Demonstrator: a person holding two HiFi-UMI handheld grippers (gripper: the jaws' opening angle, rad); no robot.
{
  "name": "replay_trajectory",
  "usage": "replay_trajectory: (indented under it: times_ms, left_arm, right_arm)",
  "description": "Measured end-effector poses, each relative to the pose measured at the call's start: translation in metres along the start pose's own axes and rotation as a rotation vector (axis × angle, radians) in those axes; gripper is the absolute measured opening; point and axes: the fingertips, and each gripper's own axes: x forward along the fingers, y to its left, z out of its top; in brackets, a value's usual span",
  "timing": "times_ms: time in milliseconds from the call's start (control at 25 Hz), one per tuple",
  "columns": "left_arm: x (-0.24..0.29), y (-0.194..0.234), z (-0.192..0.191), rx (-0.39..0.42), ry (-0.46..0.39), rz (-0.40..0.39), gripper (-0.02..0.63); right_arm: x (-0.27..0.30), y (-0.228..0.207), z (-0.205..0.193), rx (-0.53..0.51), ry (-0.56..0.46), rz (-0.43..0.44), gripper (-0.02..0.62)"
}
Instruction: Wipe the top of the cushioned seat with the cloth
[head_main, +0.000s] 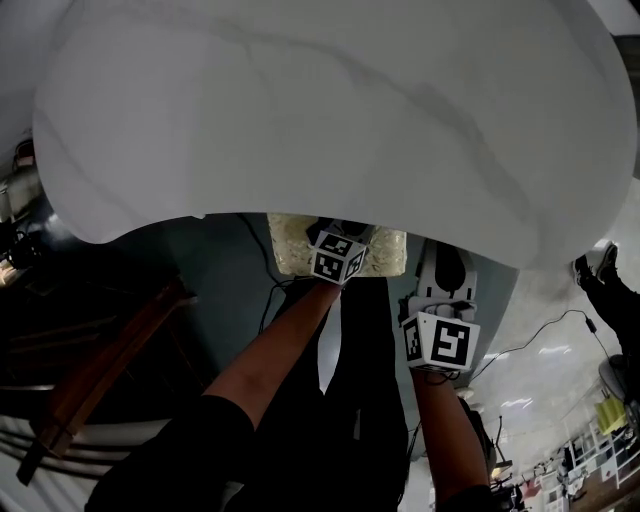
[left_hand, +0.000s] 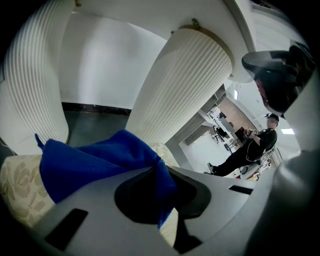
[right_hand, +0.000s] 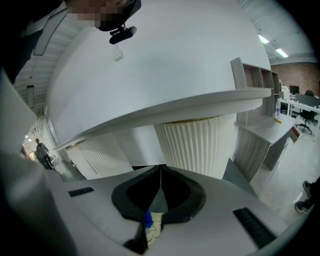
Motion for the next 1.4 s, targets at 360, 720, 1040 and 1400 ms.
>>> replay_trajectory:
  times_ms: [360, 720, 1040, 1400]
  left_arm:
    - [0.014, -0.020, 0.004, 0.041, 0.026, -0.037, 0.037]
    - [0.036, -0.048, 0.001, 0.098, 0.089, -0.092, 0.037]
    - [0.042, -0.060, -0.007, 0.157, 0.136, -0.142, 0.037]
    - [-0.030, -0.060, 0.039, 0.163, -0.073, -0.172, 0.037]
  right_arm:
    - [-0.004, -0.002, -0.006, 0.018, -0.005, -0.005, 0.038]
    - [-0.008, -0.010, -0.011, 0.015, 0.008, -0.016, 0.038]
    - [-0.016, -0.014, -0.016, 0.028, -0.021, -0.038, 0.038]
    - [-0.032, 0.002, -0.004, -0.087, -0.010, -0.031, 0.038]
